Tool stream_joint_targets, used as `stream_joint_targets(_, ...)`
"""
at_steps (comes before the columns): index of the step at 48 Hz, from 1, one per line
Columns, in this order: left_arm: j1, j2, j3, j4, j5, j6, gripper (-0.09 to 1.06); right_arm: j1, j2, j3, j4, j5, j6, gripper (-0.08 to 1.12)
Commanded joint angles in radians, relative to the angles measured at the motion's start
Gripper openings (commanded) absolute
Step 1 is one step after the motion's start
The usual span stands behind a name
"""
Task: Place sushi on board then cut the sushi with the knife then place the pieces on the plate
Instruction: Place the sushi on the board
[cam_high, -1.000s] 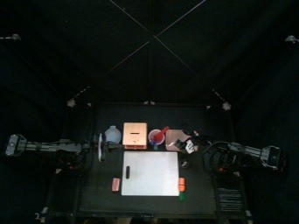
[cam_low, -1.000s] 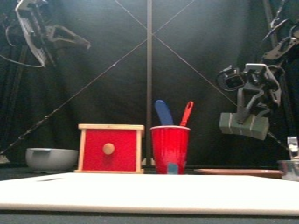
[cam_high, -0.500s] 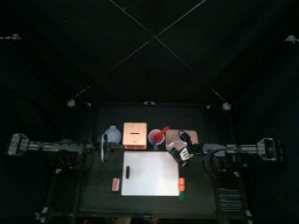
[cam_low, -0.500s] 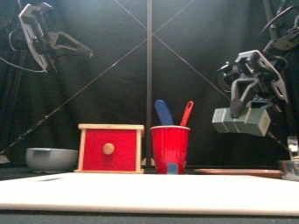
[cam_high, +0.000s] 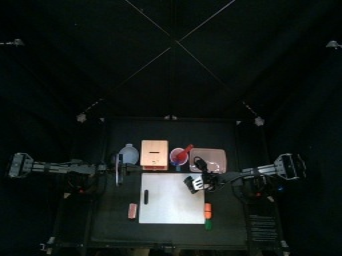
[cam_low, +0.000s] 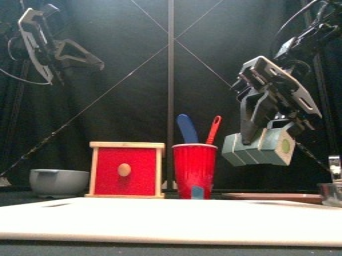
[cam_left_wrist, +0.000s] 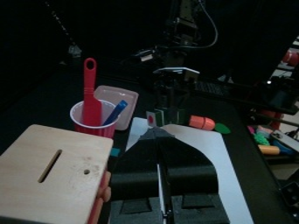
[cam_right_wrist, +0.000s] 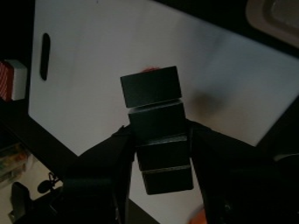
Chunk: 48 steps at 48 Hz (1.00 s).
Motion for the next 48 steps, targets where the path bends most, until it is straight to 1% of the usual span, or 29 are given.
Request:
stream_joint_targets(1,0.005,0.002,-0.012,0.009,-0.005,0.000,-0.02,0.031,0.034,-0.063,-0.028,0.006,0.087,0.56)
stream_joint_targets(6,0.006,0.002,-0.011,0.012,-0.003,0.002,-0.02,0.055,0.094,-0.120,-0.064,0.026,0.192,0.56)
stream_joint_targets(13,0.012,0.002,0.003,0.038,0.000,0.002,-0.02,0.081,0.178,-0.204,-0.146,0.094,0.331,0.56)
stream_joint_targets(15,0.018,0.002,0.011,0.046,0.002,0.002,-0.02,0.089,0.195,-0.229,-0.166,0.115,0.368,0.56)
stream_joint_targets(23,0.020,0.002,0.021,0.057,0.002,0.002,-0.02,0.124,0.268,-0.331,-0.233,0.204,0.520,0.56)
stream_joint_targets(30,0.020,0.003,0.021,0.064,0.002,0.002,-0.02,0.146,0.316,-0.402,-0.265,0.310,0.637,0.56)
stream_joint_targets(37,0.021,0.003,0.023,0.075,0.002,0.002,-0.02,0.173,0.360,-0.462,-0.273,0.411,0.724,0.56)
stream_joint_targets(48,0.025,0.002,0.020,0.092,0.002,0.002,-0.02,0.179,0.419,-0.523,-0.264,0.477,0.790,0.56)
